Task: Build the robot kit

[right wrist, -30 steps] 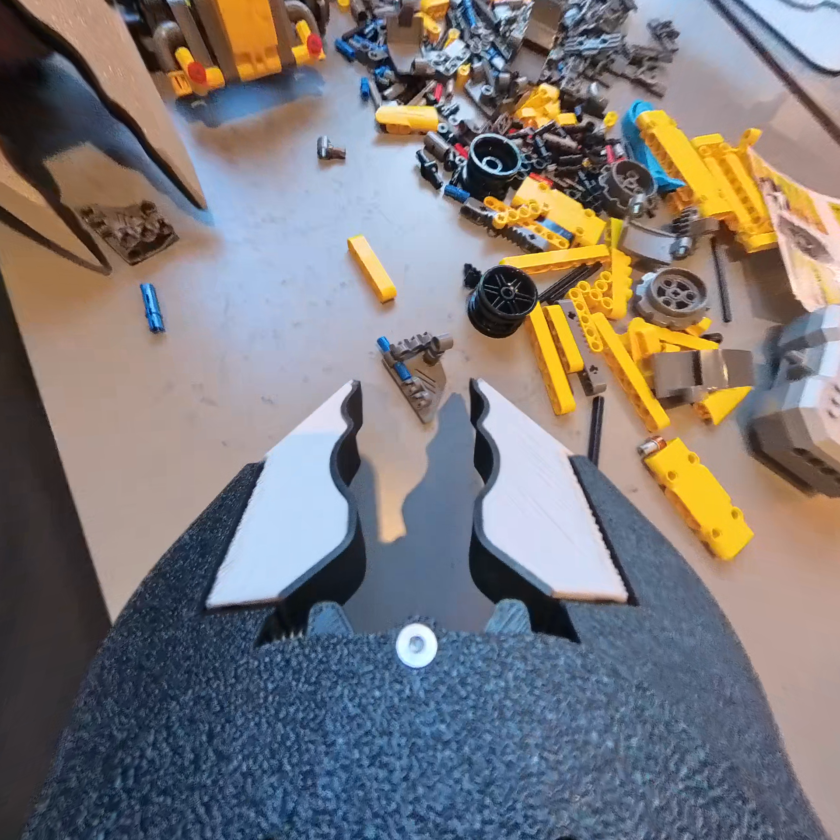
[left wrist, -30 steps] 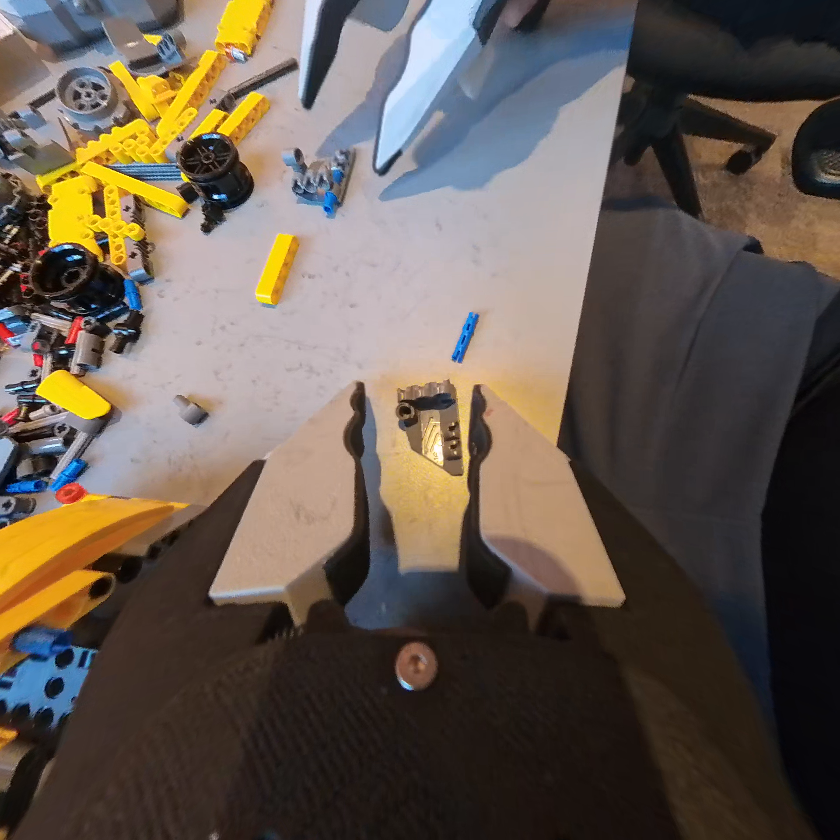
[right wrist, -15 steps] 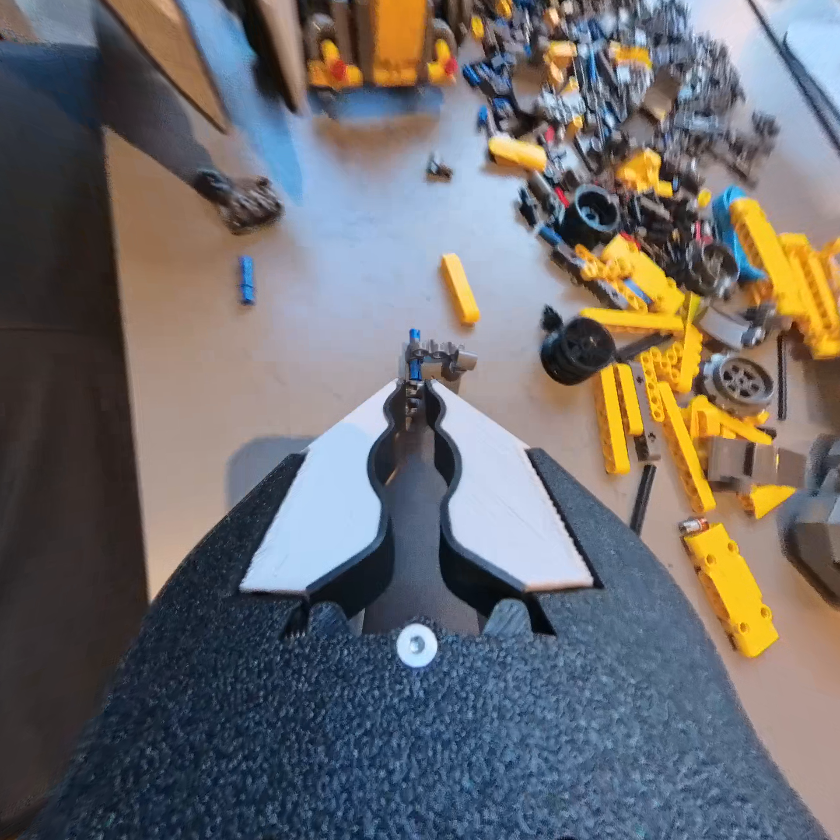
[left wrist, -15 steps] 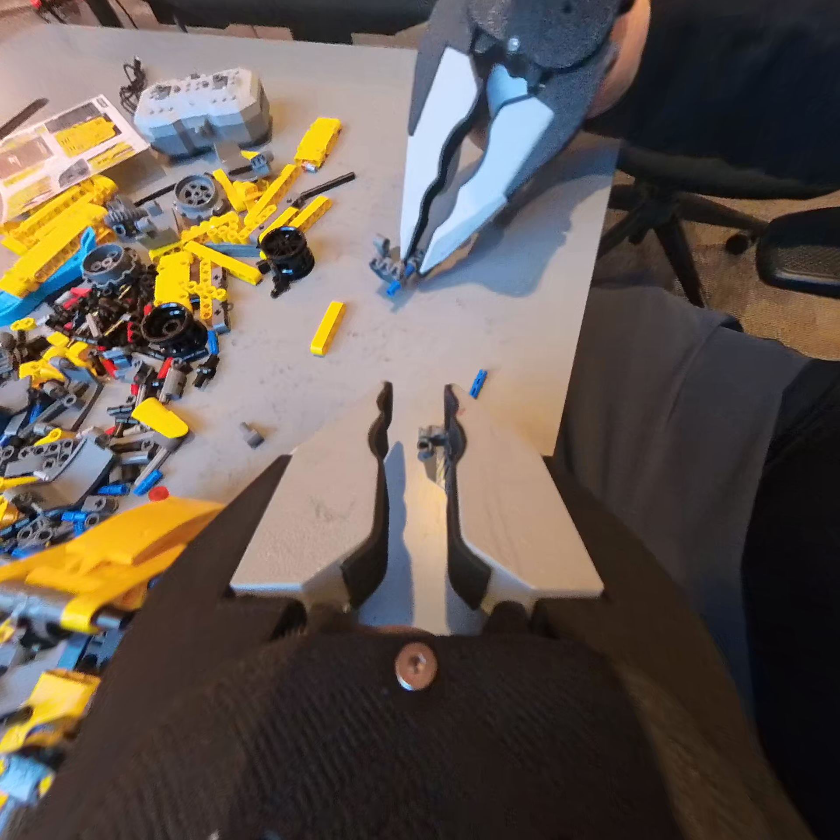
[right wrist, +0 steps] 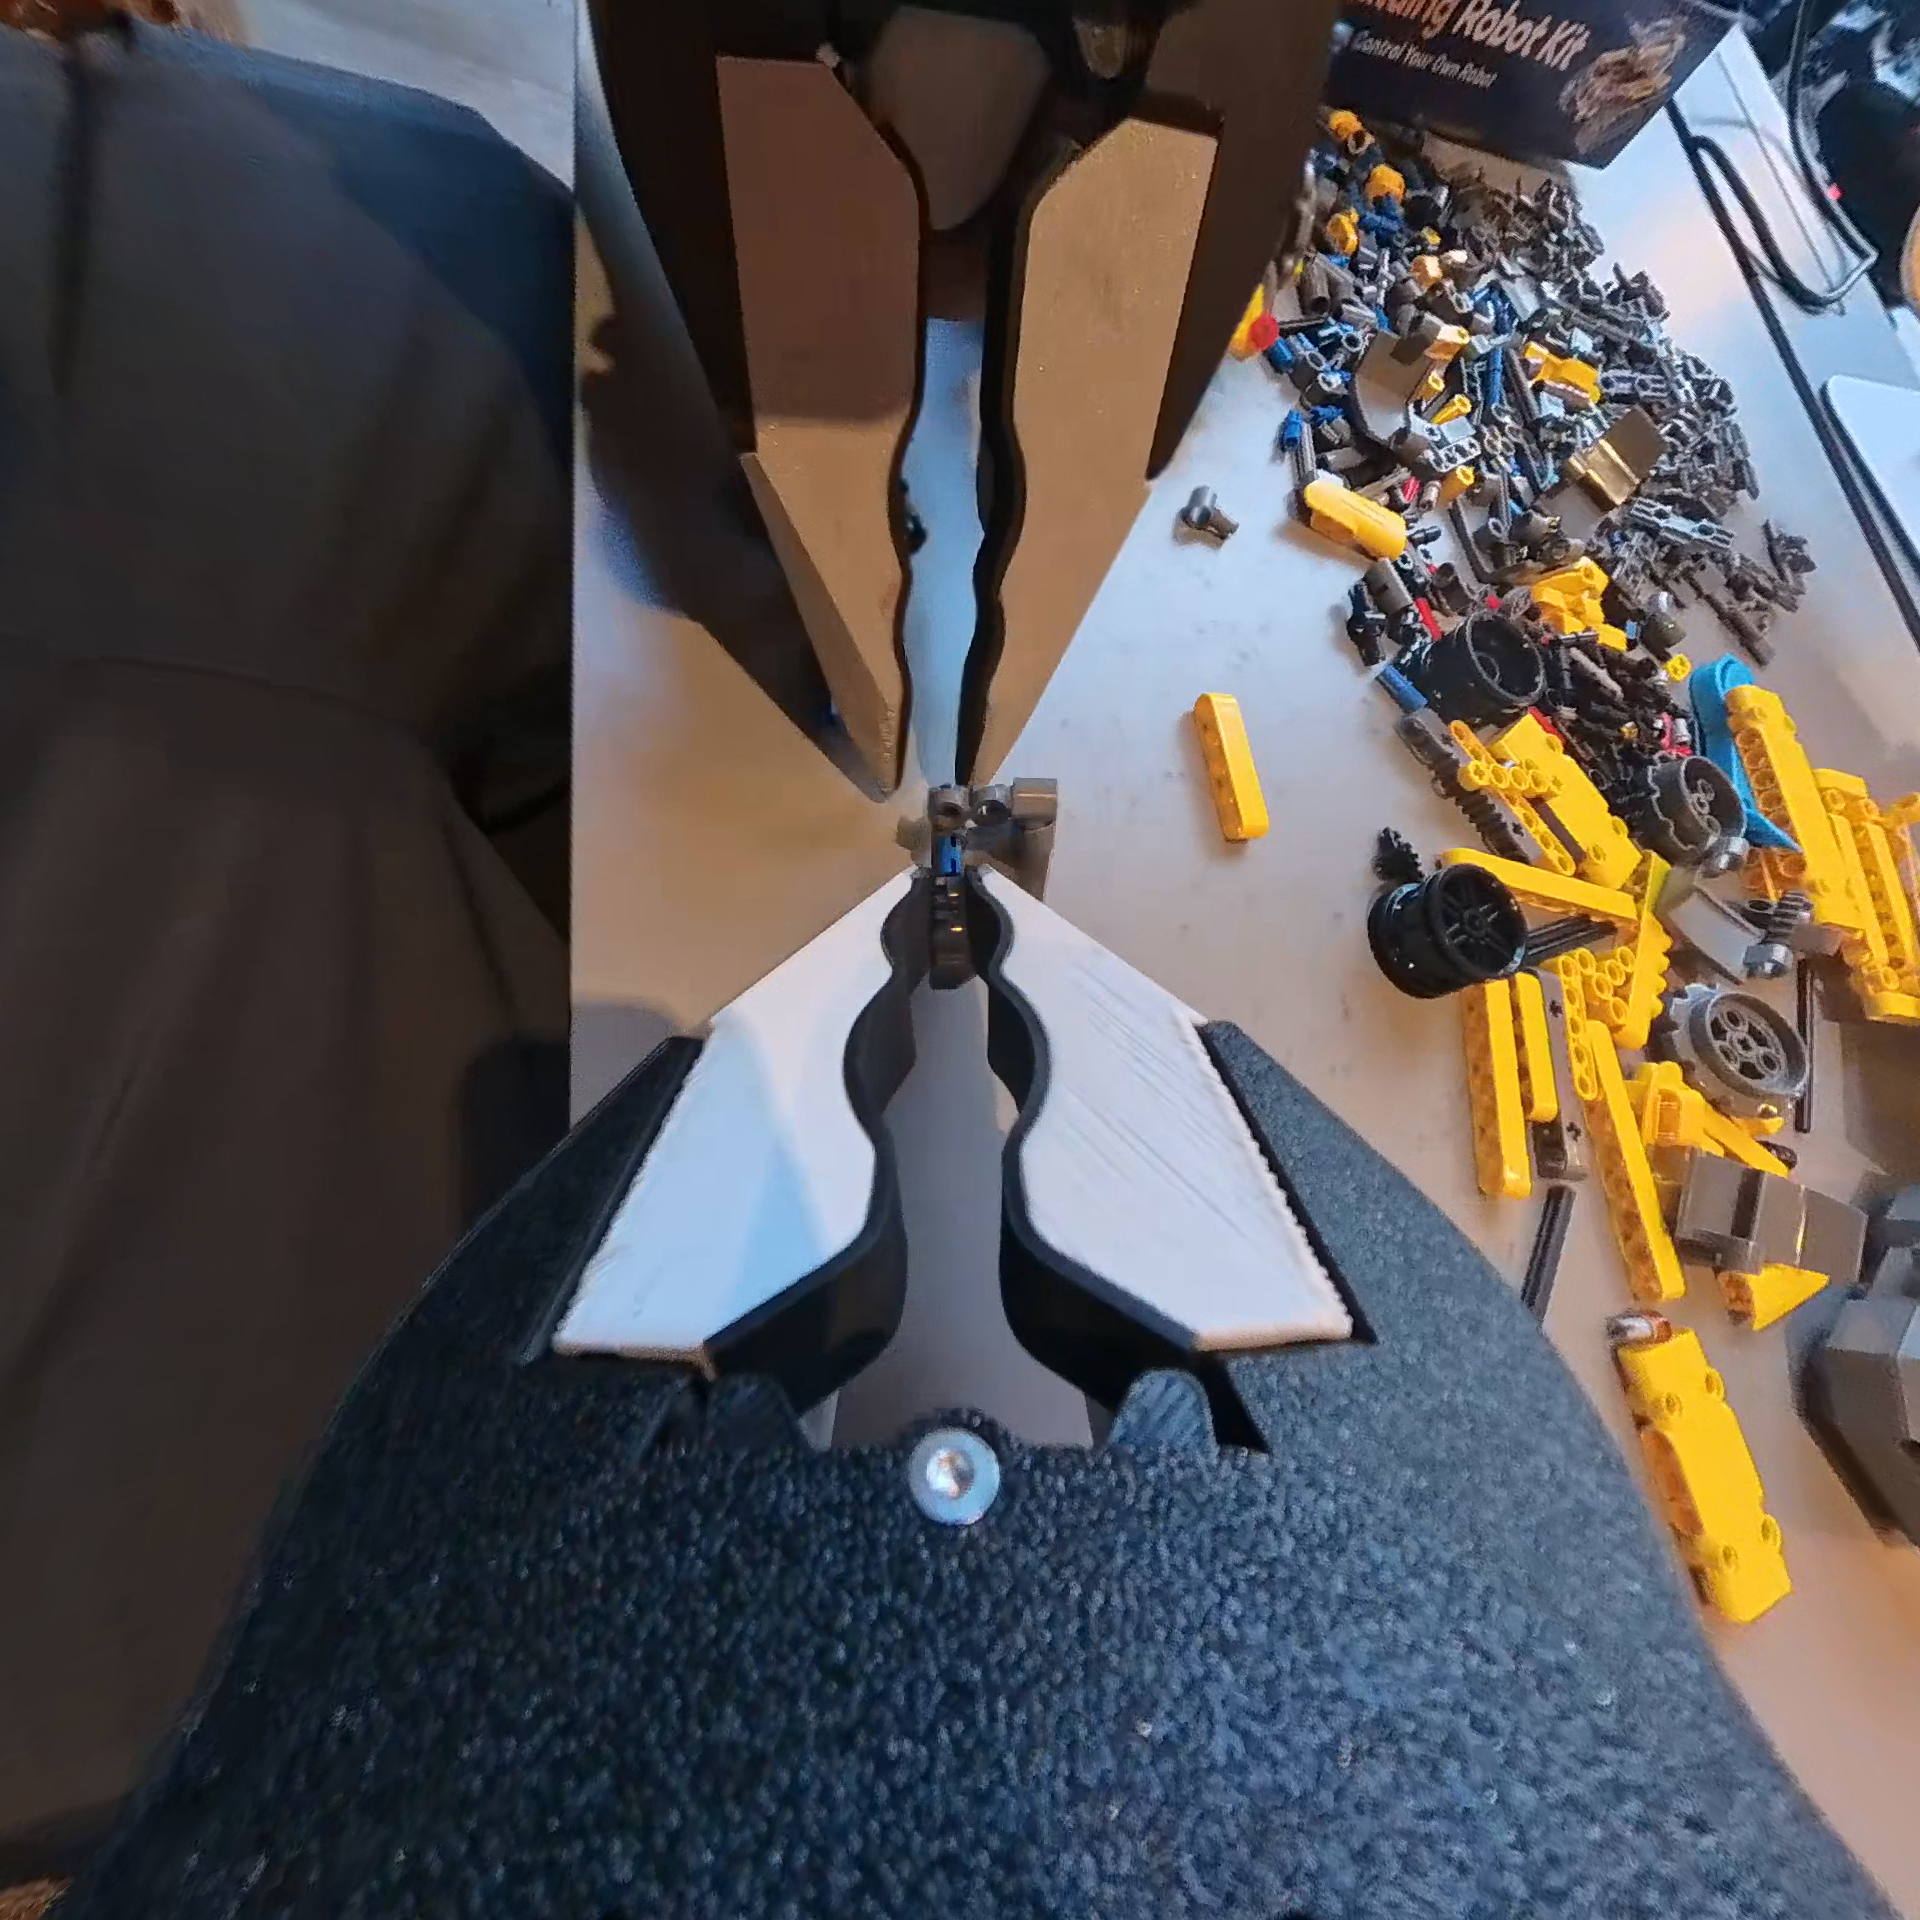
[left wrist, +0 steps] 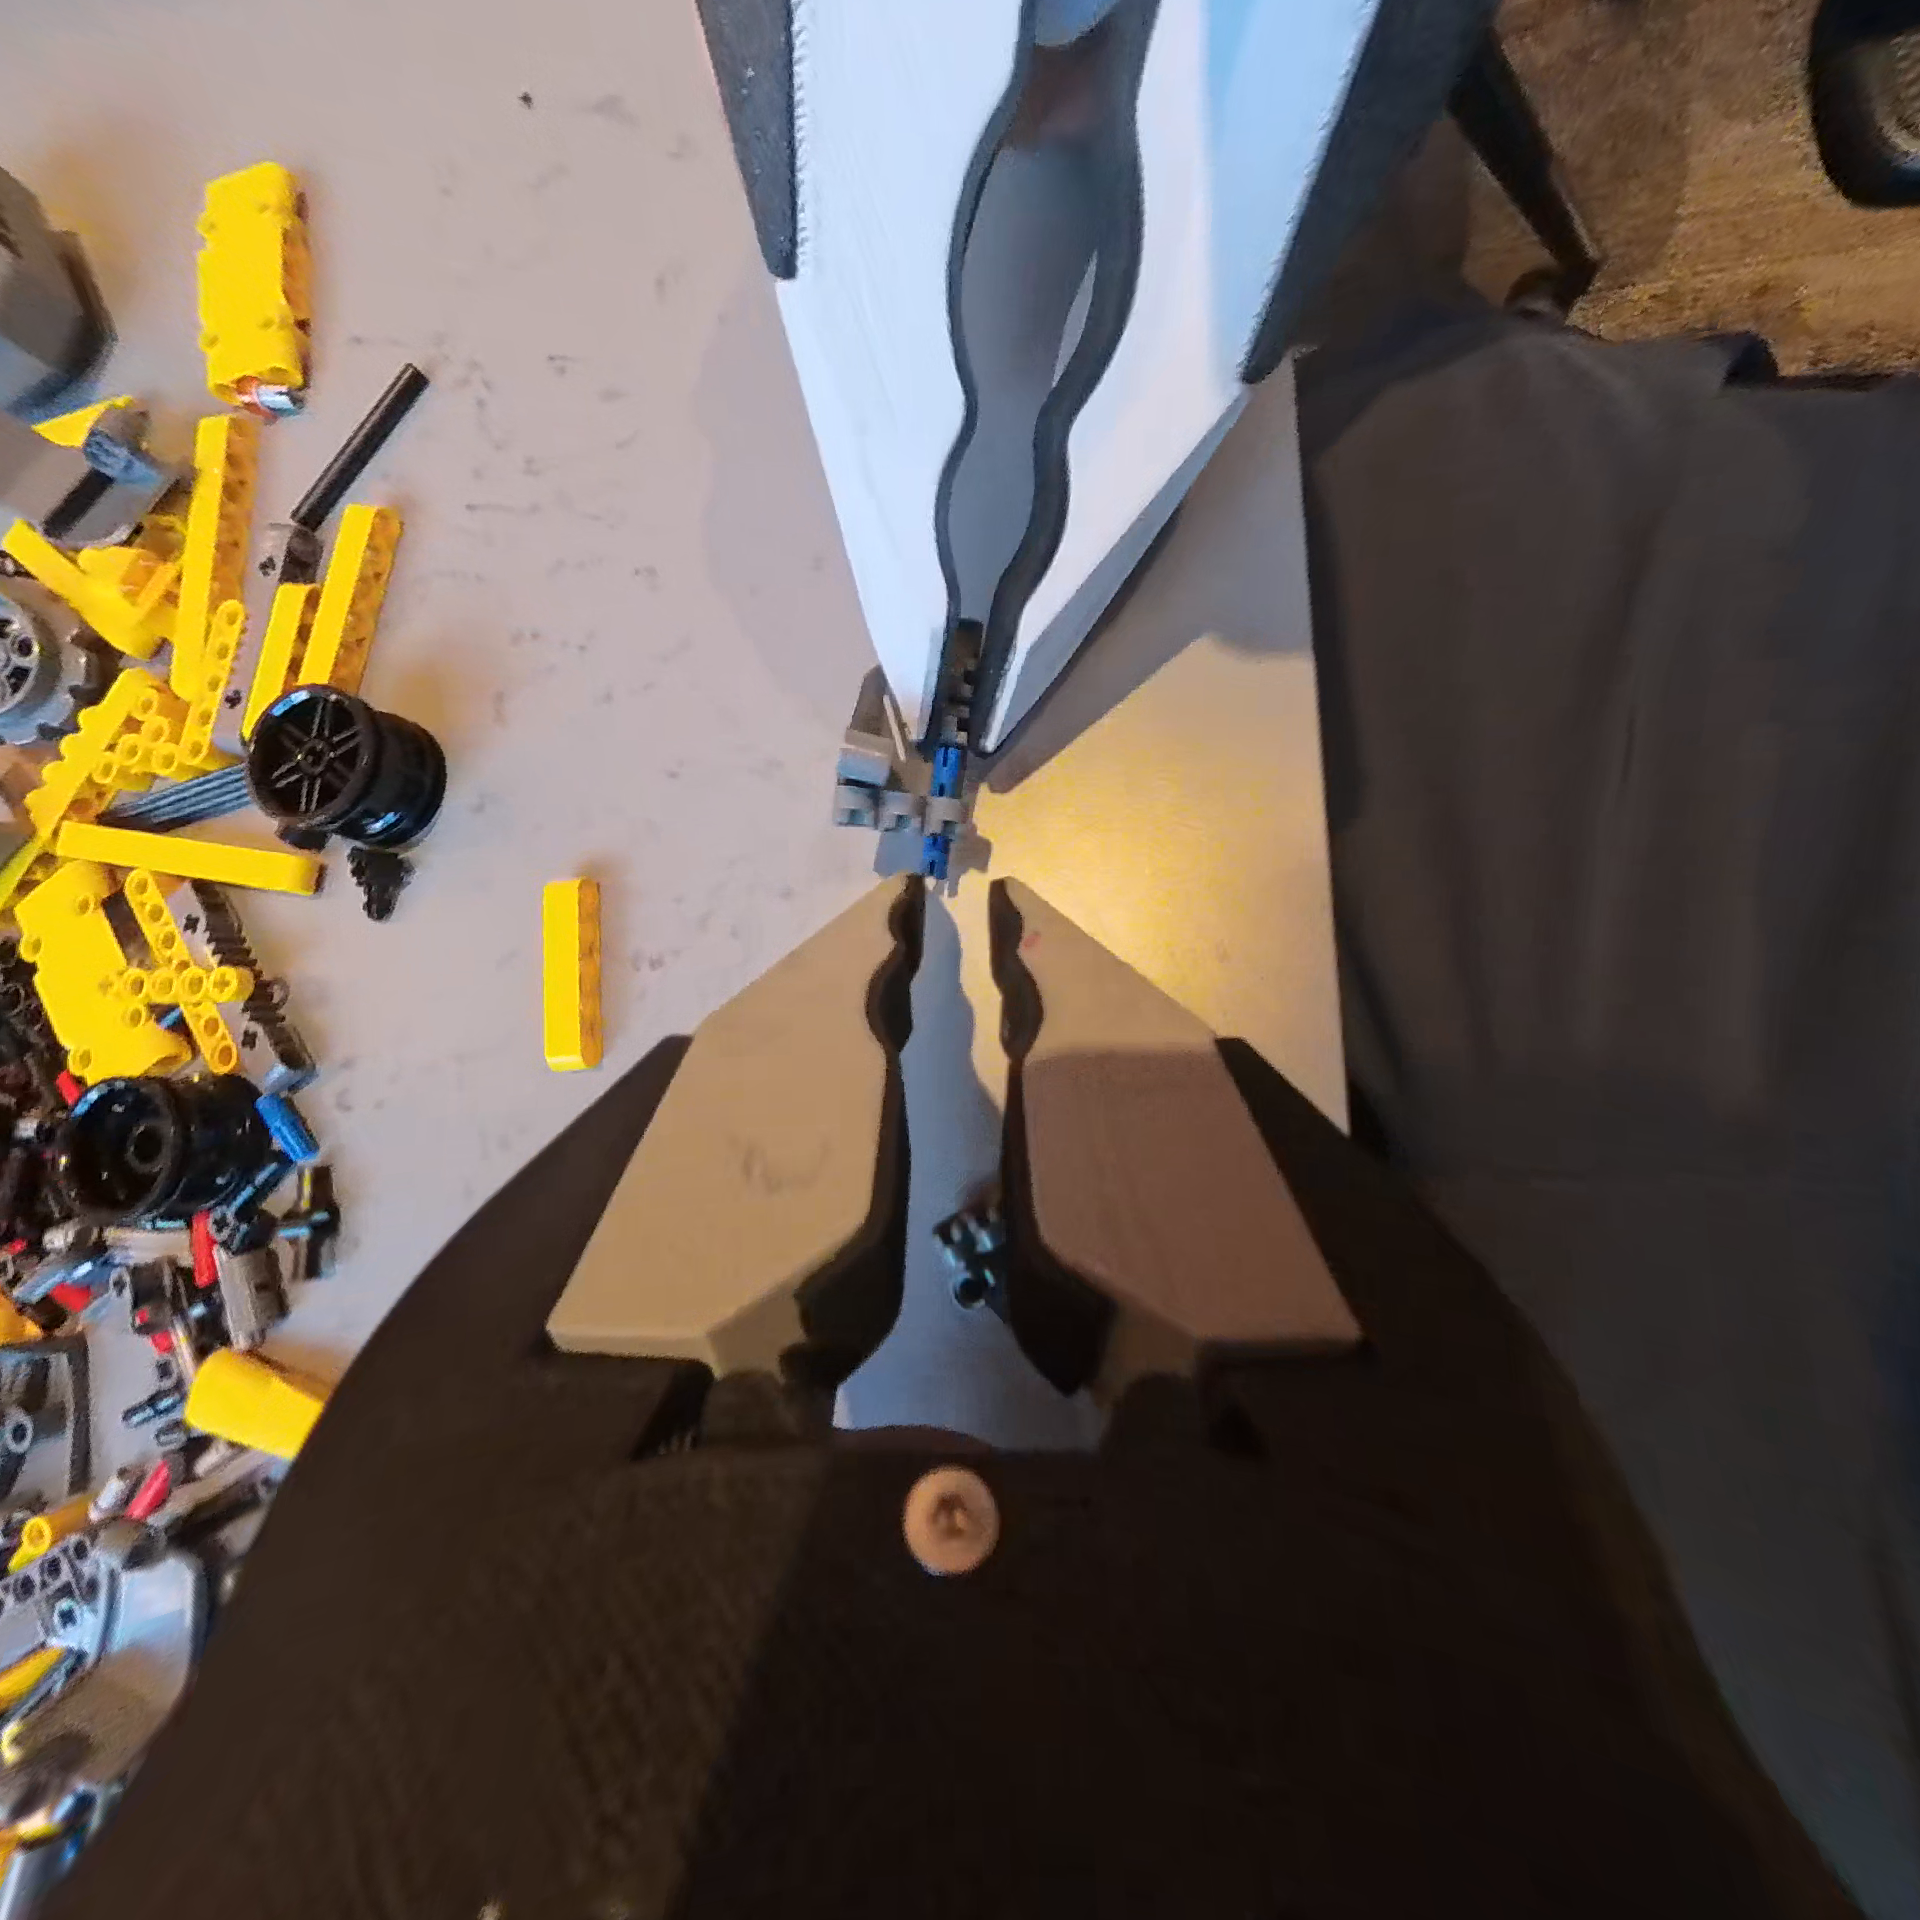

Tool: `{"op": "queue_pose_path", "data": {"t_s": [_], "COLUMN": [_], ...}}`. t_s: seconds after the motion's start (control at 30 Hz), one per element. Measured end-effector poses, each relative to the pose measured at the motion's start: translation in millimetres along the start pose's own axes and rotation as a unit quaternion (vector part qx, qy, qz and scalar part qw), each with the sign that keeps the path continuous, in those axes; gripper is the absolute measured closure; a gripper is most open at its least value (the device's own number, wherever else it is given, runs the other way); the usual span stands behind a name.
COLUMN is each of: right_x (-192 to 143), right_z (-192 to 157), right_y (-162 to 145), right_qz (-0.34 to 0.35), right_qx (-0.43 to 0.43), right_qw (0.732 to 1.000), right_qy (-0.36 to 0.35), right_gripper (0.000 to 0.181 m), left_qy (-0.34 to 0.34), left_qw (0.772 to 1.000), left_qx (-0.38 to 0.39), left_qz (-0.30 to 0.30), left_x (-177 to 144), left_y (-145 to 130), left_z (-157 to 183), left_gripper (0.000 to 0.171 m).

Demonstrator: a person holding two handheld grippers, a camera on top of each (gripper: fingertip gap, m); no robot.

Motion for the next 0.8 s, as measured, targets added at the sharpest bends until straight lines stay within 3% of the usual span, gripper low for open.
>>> {"op": "queue_pose_path", "data": {"t_s": [0.23,0.33,0.5,0.67,0.73,0.8], "right_x": [-10,-14,-24,-26,-27,-30], "right_z": [6,12,18,21,21,19], "right_y": [-11,-15,-16,-14,-13,-11], "right_qz": [-0.005,-0.007,0.009,0.018,0.024,0.029], "right_qx": [0.027,0.039,0.059,0.063,0.068,0.072], "right_qw": [1.000,0.999,0.998,0.997,0.997,0.997], "right_qy": [0.012,-0.001,-0.017,-0.029,-0.031,-0.029], "right_gripper": [0.175,0.175,0.175,0.175,0.175,0.175], "left_qy": [-0.004,0.024,-0.034,-0.088,-0.080,-0.062], "left_qw": [1.000,1.000,0.998,0.993,0.993,0.995], "left_qx": [0.004,-0.013,-0.056,-0.067,-0.058,-0.055], "left_qz": [-0.019,-0.012,0.004,-0.036,-0.068,-0.062], "left_x": [8,-9,-34,-18,-10,-7], "left_y": [9,10,0,-11,-18,-14], "left_z": [-11,-17,9,31,29,22], "left_gripper": [0.161,0.158,0.165,0.154,0.166,0.168]}}
Point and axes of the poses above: each gripper's, where its closed fingertips meet, x out along the fingers, y out of its top, z = x × y across the jaws, the point moved 1 cm from there along -x, back along the fingers, and after that the axes turned 12 degrees about -y, right-handed, at the moved point
